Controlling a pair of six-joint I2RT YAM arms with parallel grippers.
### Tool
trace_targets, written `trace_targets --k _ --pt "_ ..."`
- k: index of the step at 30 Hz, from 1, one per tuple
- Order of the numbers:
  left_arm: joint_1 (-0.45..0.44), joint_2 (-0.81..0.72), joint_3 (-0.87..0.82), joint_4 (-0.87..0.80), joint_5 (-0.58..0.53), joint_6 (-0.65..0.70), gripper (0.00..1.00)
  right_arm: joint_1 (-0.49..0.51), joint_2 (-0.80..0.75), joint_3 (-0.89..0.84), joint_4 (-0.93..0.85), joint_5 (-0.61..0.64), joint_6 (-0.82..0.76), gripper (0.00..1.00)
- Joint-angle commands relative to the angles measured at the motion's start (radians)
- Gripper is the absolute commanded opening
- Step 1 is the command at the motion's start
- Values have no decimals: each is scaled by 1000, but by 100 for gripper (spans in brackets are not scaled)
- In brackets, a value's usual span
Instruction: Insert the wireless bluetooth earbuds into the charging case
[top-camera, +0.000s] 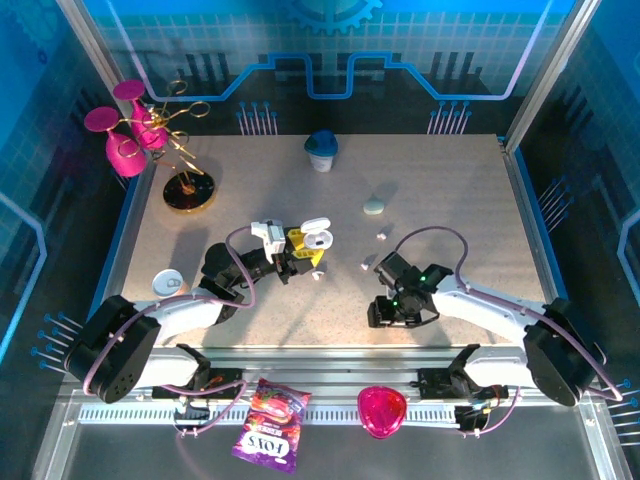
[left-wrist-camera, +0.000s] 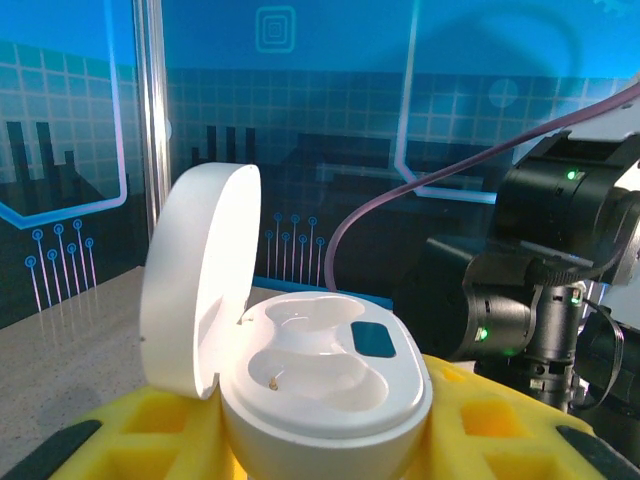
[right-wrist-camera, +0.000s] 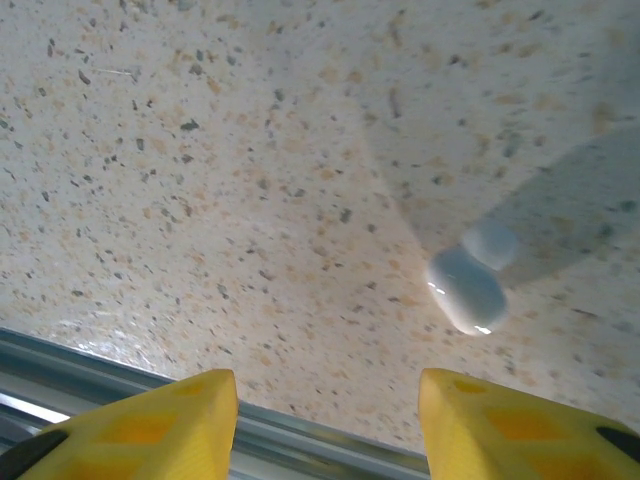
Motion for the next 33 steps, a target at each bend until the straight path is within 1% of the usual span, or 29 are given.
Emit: trace_targets --k 1,7,10,14,18,23,27,31,33 --pt "7 -4 27 12 23 24 25 11 30 -26 83 -31 48 51" --pt "8 -25 23 -14 20 34 25 -10 51 -32 54 38 22 51" --pt "7 -29 23 -16 19 33 25 -32 63 -14 11 93 -11 51" --pt "7 -28 25 -17 19 32 25 -63 77 18 -26 122 -57 52" --pt "7 -24 29 -20 19 34 25 -92 86 38 -12 115 -84 52" --pt "6 -18 32 -19 17 34 25 -118 113 44 48 85 -100 52" --pt "7 -11 31 -16 19 34 25 -128 124 56 64 92 -106 52" --pt "7 -9 32 -16 19 35 25 -134 76 33 79 103 -98 51" --pt "7 -7 33 -16 19 34 25 -152 44 6 95 86 -82 50"
